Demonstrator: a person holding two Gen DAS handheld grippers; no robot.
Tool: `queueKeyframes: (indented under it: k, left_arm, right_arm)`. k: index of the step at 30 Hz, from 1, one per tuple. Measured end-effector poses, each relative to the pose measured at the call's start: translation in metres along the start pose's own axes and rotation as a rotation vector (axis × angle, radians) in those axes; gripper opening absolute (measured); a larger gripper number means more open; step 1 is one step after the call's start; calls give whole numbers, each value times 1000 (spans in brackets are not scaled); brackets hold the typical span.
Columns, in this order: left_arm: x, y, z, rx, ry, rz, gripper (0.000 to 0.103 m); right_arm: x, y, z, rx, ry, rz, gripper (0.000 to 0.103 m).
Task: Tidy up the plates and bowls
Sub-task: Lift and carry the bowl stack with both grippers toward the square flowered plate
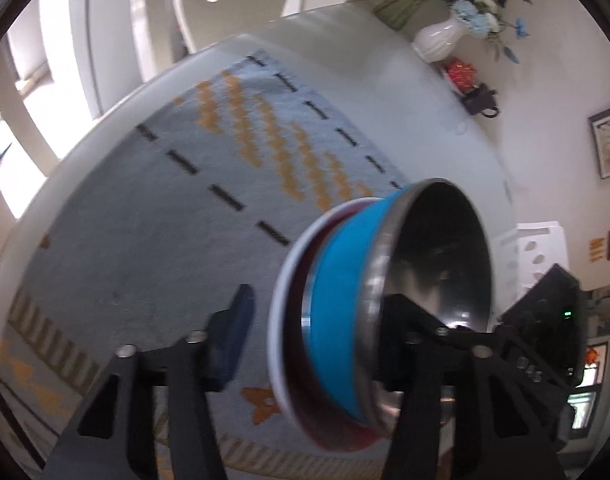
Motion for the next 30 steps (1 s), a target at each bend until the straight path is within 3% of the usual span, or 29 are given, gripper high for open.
queueKeyframes:
  k: [7, 14, 30]
  left_arm:
    - [1, -3, 1, 18, -13, -19, 39]
    - [-2, -12, -2, 103, -31, 30, 38]
    - [-25, -2, -6, 144, -57, 42, 38]
  right_arm:
    - [-8, 3, -3, -18, -32, -16, 57]
    - [-10, 9, -4, -74, -49, -42, 53]
    - [-13, 29, -19, -143, -65, -49, 45]
Point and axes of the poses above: each gripper's, at about its wrist camera, not at the fingertips, and x roughly the way its jaws point, y to its left, z to its top, the point moved 2 cm from there along x, roughly the way its jaws point, and after that the axes turned 2 degrees about -y, right-handed, at the moved point
